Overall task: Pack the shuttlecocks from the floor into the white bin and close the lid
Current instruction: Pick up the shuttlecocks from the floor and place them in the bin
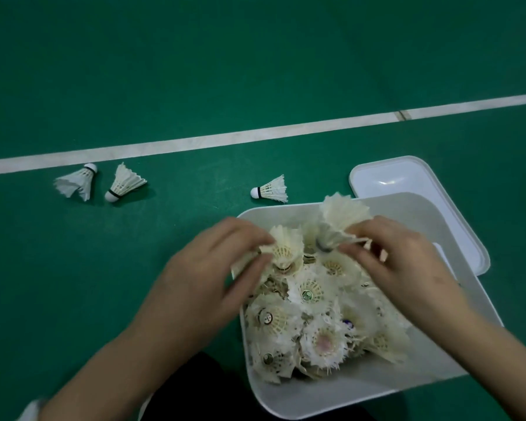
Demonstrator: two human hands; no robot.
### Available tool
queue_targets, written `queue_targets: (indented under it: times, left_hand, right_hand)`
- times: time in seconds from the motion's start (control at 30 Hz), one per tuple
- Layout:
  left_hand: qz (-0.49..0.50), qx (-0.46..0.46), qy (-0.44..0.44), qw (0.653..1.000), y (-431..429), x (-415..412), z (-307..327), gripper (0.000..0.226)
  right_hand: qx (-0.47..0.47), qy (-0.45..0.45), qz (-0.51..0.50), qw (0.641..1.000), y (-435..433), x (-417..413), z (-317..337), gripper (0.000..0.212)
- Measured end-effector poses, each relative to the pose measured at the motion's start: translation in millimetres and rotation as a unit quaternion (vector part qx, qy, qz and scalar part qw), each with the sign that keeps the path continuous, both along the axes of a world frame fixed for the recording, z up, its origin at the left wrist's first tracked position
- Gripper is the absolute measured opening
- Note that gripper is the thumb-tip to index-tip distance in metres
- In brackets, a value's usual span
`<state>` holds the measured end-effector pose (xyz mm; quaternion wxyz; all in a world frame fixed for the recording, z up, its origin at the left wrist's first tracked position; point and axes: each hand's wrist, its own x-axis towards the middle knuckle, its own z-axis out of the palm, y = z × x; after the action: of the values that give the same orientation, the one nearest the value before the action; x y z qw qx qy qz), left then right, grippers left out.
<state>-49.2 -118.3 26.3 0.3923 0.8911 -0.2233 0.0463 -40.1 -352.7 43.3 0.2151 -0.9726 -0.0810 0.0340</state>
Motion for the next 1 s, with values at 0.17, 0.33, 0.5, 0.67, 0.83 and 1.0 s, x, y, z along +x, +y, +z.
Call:
queue_targets:
  times: [0.17, 0.33, 0.5, 0.67, 0.83, 1.0]
  left_hand:
    - [0.070, 0.102, 0.102, 0.987, 37.0, 14.7, -25.0, 0.022]
    - [0.092, 0.126, 0.130, 0.979, 50.9, 18.1, -41.2, 0.005]
    - [0.082, 0.138, 0.141, 0.977, 55.6, 29.2, -54.0, 0.004]
    - [0.057, 0.166, 0.126, 0.976, 54.2, 63.8, -65.0, 0.006]
    - [0.065, 0.251, 0.126, 0.958, 59.5, 117.5, -87.7, 0.014]
    - [0.091, 0.378, 0.141, 0.910, 80.9, 171.5, -114.8, 0.029]
  right_hand:
    - [-0.123, 0.048, 0.010, 0.991, 3.5, 24.0, -31.7, 0.026]
    - [-0.167, 0.142, 0.042, 0.975, 12.8, 34.0, -61.1, 0.029]
    - [-0.222, 0.171, 0.073, 0.957, 19.9, 37.9, -16.0, 0.046]
    - [-0.080, 0.066, 0.060, 0.993, 51.3, 71.4, 4.1, 0.024]
    - [-0.078, 0.116, 0.001, 0.990, 68.7, 130.5, -48.3, 0.027]
    - [-0.108, 0.256, -0.060, 0.959, 81.4, 174.7, -91.4, 0.034]
